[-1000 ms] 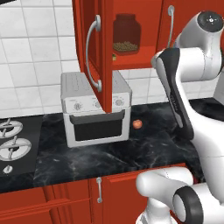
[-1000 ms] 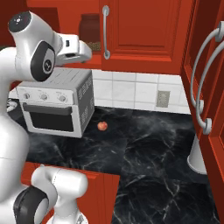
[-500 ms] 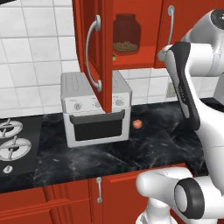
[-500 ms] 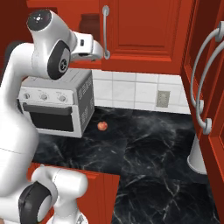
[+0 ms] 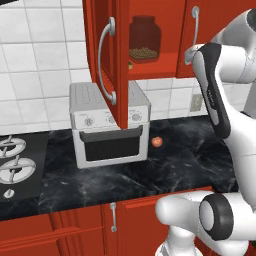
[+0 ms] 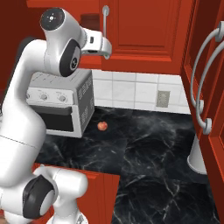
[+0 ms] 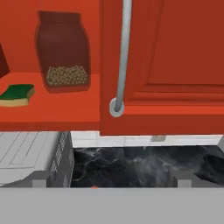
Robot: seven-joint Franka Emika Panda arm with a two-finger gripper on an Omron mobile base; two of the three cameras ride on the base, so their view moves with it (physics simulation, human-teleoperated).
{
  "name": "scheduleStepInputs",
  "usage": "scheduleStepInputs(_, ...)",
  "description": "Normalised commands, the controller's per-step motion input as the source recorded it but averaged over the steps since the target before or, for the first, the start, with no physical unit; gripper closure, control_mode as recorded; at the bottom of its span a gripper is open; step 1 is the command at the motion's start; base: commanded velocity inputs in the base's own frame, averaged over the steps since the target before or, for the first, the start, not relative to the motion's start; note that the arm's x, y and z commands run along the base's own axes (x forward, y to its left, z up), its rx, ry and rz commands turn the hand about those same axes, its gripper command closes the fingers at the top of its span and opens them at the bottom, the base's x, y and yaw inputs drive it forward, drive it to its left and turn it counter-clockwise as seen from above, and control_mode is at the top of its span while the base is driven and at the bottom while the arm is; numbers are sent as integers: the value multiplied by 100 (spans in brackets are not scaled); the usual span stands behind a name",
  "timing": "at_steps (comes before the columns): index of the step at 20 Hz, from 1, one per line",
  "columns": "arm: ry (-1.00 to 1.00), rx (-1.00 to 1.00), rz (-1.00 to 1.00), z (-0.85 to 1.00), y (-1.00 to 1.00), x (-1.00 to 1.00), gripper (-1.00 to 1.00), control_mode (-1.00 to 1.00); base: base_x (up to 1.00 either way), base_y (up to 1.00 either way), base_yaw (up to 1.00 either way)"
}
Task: Pick the sponge and dish brush from the cabinet and place them on the counter.
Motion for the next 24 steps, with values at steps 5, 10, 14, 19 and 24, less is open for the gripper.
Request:
scheduleStepInputs(5, 2, 0, -1, 4, -6, 28, -100, -100, 0, 0, 0)
scheduleStepInputs(10, 4, 0, -2, 2, -1, 33, -100, -100, 0, 0, 0)
scheduleStepInputs(14, 0, 2, -1, 5, -5, 31, -100, -100, 0, 0, 0)
scheduleStepInputs(19, 0, 1, -2, 1, -4, 35, -100, -100, 0, 0, 0)
scheduleStepInputs(24, 0, 0, -2, 0, -4, 40, -100, -100, 0, 0, 0)
